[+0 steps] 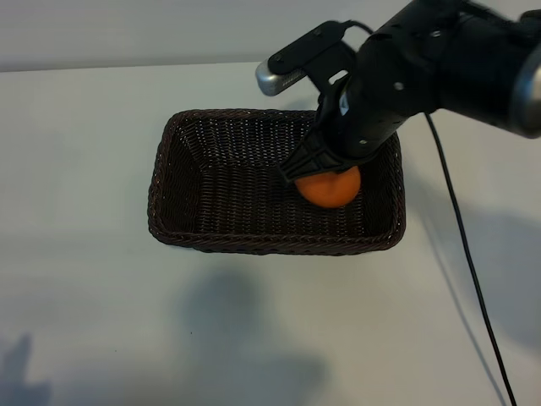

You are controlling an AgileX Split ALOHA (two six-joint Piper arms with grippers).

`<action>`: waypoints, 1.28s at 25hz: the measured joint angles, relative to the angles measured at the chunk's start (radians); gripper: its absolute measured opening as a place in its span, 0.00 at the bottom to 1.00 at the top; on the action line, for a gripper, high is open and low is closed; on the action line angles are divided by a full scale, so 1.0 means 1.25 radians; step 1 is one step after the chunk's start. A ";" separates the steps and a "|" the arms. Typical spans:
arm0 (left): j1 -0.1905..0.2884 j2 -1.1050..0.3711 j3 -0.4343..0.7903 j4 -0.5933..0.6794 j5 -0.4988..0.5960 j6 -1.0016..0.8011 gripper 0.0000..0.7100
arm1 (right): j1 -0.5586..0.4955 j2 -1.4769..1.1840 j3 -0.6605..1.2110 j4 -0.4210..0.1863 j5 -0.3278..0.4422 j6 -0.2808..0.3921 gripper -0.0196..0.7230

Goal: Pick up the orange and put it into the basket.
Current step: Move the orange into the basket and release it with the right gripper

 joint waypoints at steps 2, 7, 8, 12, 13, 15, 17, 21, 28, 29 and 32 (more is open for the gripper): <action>0.000 0.000 0.000 0.000 0.000 0.000 0.83 | 0.000 0.019 -0.004 0.000 -0.004 -0.002 0.11; 0.000 0.000 0.000 0.000 0.000 0.000 0.83 | 0.000 0.061 -0.004 0.000 -0.021 -0.002 0.11; 0.000 0.000 0.000 0.000 0.000 0.000 0.83 | 0.000 0.069 -0.004 0.000 -0.027 -0.003 0.11; 0.000 0.000 0.000 0.000 0.000 0.000 0.83 | 0.000 0.103 -0.004 -0.001 -0.043 -0.003 0.11; 0.000 0.000 0.000 0.000 0.000 0.000 0.83 | 0.000 0.110 -0.004 -0.001 -0.045 -0.003 0.11; 0.000 0.000 0.000 0.000 0.000 0.000 0.83 | 0.000 0.119 -0.004 -0.003 -0.050 -0.003 0.11; 0.000 0.000 0.000 0.000 0.000 0.000 0.83 | 0.000 0.129 -0.005 -0.003 -0.055 -0.003 0.11; 0.000 0.000 0.000 0.000 0.000 0.000 0.83 | 0.000 0.150 -0.006 -0.003 -0.070 -0.003 0.11; 0.000 0.000 0.000 0.000 0.000 0.000 0.83 | 0.000 0.152 -0.006 -0.003 -0.082 -0.003 0.12; 0.000 0.000 0.000 0.000 0.000 0.000 0.83 | 0.000 0.152 -0.006 -0.003 -0.084 -0.003 0.14; 0.000 0.000 0.000 0.000 0.000 0.000 0.83 | 0.000 0.152 -0.006 -0.003 -0.085 -0.003 0.25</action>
